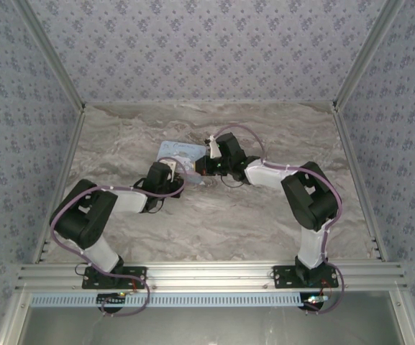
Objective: Unlock the padlock with the key
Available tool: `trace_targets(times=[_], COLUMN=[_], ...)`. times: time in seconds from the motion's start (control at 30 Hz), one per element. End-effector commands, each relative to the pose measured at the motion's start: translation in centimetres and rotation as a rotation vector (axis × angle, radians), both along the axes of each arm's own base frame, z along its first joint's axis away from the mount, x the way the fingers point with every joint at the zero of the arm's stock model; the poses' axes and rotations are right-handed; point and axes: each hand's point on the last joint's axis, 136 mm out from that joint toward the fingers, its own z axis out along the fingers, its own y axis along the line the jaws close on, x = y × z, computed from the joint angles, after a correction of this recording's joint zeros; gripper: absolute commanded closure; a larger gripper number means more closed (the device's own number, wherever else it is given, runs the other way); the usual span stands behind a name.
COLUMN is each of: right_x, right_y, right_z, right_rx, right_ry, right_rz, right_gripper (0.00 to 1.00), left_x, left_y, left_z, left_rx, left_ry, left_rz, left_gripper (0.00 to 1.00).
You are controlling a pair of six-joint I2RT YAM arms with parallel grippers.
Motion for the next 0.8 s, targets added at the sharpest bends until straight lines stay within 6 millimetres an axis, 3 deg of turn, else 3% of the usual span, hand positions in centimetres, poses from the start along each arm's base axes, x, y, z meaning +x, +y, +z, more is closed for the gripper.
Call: trace_targets(times=[0.0, 0.23, 0.5, 0.77], right_x=[-0.1, -1.7, -5.1, -8.0], right_y=[-0.6, -3.1, -5.4, -5.5], right_z=[2.3, 2.7, 0.8, -0.9], right_rx=[0.002, -0.051, -0.16, -0.245], right_ry=[-0.082, -0.149, -0.211, -0.293], right_rz=[0.004, -0.003, 0.056, 0.194], right_gripper=[1.0, 1.0, 1.0, 1.0], left_x=[-0.1, -0.6, -1.8, -2.8], left_y=[-0.5, -0.7, -1.6, -2.8], left_z=[0.7, 1.9, 3.7, 4.5], left_rx=[-0.014, -0.075, -0.239, -0.357], left_ry=[0.009, 0.049, 0.132, 0.246], left_rz=[-0.008, 0.025, 0.094, 0.148], left_gripper=[0.83, 0.83, 0.83, 0.84])
